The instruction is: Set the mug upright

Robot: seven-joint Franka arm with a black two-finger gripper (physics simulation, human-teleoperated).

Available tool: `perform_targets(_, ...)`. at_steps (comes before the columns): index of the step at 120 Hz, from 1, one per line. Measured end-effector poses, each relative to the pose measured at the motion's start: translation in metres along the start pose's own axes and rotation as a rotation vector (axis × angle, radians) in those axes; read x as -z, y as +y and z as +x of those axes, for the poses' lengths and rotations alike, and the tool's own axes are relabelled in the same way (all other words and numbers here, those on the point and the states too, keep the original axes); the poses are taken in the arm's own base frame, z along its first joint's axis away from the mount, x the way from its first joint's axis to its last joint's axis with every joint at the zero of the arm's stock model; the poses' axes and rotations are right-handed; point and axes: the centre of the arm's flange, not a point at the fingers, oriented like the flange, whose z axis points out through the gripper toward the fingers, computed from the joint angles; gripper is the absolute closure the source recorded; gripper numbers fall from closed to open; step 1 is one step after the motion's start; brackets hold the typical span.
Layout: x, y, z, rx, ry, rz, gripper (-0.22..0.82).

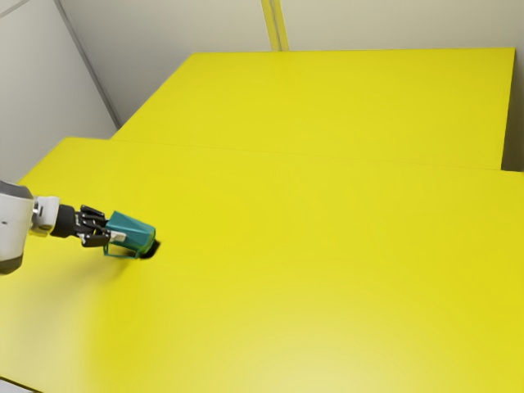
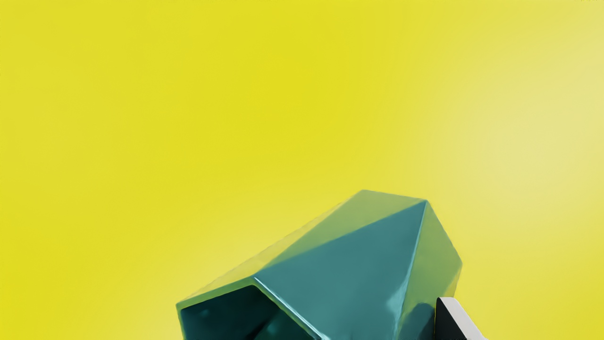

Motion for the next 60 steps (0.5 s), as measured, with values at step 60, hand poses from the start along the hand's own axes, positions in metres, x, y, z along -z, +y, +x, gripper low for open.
perform_targets(60, 0.011, -0.001, 0.021, -0.019, -0.003, 0.047, 0.77)
